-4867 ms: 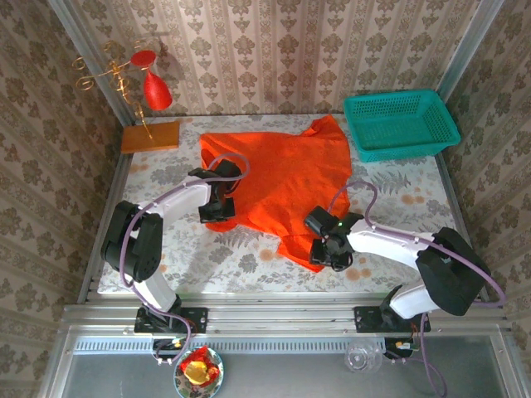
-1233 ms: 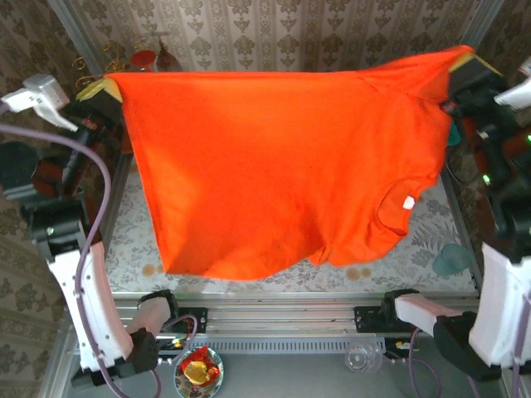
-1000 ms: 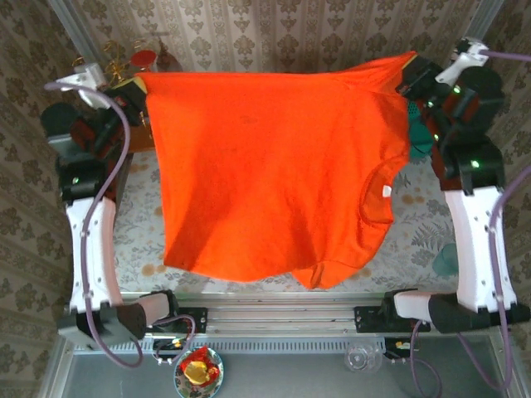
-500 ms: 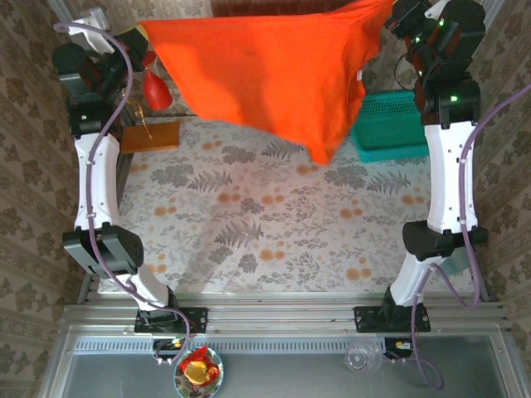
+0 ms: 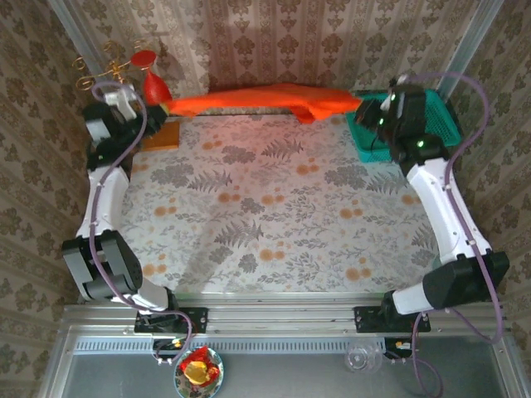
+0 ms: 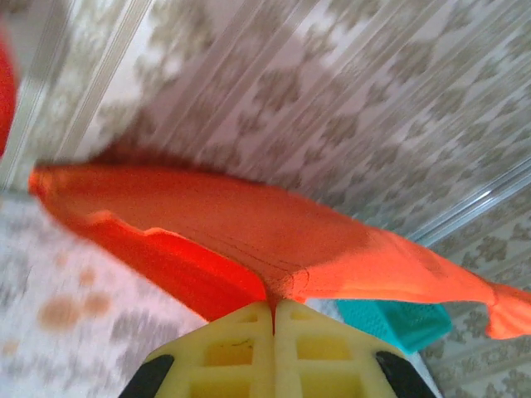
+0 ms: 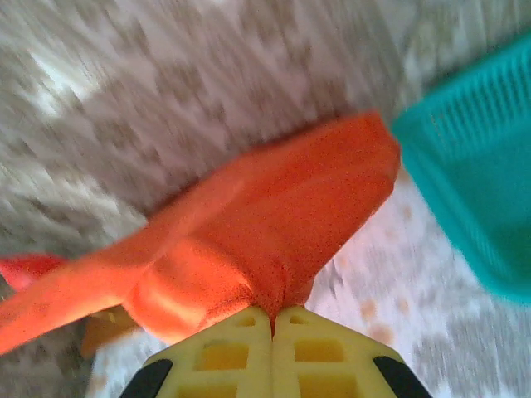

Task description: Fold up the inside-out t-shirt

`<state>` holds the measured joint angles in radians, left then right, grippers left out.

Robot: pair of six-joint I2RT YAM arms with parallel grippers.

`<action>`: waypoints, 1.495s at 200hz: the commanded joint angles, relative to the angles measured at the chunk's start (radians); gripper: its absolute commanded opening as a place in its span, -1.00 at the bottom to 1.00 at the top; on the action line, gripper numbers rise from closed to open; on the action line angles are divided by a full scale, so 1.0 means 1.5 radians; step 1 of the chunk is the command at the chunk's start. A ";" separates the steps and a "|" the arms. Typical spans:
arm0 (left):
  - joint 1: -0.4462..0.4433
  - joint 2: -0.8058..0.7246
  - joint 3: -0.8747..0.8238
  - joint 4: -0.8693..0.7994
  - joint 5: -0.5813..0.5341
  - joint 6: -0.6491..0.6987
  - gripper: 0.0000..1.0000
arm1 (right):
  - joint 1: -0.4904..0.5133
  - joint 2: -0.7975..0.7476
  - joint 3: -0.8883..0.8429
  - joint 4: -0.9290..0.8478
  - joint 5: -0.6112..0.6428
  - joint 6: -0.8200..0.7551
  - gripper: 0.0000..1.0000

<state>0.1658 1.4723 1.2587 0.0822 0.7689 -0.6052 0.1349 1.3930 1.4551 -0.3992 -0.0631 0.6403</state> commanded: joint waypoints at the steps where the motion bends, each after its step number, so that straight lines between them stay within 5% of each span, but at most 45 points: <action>1: 0.007 -0.093 -0.108 -0.056 0.017 0.069 -1.00 | 0.036 -0.079 -0.133 0.056 -0.018 0.025 -1.00; 36: 0.008 -0.134 -0.273 -0.152 -0.078 0.132 -1.00 | 0.052 -0.096 -0.317 0.075 -0.014 0.052 -1.00; 84: 0.007 -0.136 -0.397 -0.190 -0.163 0.086 -1.00 | 0.074 -0.116 -0.436 0.020 -0.026 0.068 -1.00; 186: 0.027 -0.349 -0.471 -0.347 -0.269 0.064 -1.00 | 0.179 -0.323 -0.551 -0.207 -0.009 0.166 -1.00; 211: 0.033 -0.368 -0.466 -0.370 -0.280 0.052 -0.34 | 0.180 -0.315 -0.551 -0.257 0.017 0.180 -0.46; 249: 0.033 -0.386 -0.436 -0.395 -0.264 0.072 -0.15 | 0.205 -0.292 -0.491 -0.298 0.064 0.154 -0.29; 299: -0.010 -0.323 -0.397 -0.390 -0.207 0.107 -0.12 | 0.335 -0.164 -0.430 -0.185 -0.006 0.105 -0.15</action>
<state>0.1959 0.9409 0.6285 -0.4896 0.4004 -0.4873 0.5560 1.0489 0.7574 -0.7578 -0.0185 0.8433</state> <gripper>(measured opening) 0.438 0.413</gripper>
